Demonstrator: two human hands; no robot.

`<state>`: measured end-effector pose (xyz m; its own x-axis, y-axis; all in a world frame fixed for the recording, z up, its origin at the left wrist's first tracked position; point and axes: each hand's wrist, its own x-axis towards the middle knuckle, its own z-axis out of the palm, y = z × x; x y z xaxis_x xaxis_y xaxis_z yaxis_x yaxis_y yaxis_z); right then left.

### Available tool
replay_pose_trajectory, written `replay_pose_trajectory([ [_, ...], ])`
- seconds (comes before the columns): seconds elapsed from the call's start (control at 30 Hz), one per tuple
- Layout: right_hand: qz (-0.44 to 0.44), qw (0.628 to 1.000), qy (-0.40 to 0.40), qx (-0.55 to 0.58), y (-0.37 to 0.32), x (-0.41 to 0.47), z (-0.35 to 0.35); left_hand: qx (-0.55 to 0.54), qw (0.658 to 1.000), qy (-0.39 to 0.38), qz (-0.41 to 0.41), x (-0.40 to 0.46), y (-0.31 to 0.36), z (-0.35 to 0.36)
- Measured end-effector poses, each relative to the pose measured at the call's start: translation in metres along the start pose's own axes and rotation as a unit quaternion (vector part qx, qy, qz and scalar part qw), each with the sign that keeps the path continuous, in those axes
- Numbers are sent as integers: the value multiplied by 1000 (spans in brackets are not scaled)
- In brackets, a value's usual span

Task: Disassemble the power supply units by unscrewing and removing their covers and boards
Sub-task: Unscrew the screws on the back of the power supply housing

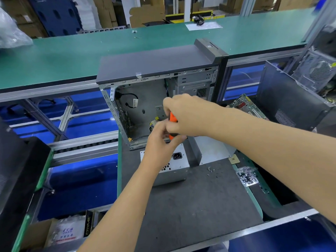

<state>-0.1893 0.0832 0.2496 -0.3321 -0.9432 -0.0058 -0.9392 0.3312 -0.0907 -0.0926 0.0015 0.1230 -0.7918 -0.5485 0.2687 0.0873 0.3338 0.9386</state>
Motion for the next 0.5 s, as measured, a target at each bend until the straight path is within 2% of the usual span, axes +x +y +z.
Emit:
replay_pose_trajectory([
  [0.1, -7, 997, -62, 42, 2, -3, 0, 11, 1000, -22, -19, -3, -4, -3],
  [0.23, 21, 995, 0, -100, -4, -2, 0, 37, 999, 19, -6, -1, -1, 0],
  [0.37, -6, 997, -73, 21, -2, -1, -1, 27, 999, -20, -25, -4, -7, -5],
  [0.5, 31, 996, -19, -81, -4, -3, 0, 54, 998, -15, -4, -4, -11, -8],
])
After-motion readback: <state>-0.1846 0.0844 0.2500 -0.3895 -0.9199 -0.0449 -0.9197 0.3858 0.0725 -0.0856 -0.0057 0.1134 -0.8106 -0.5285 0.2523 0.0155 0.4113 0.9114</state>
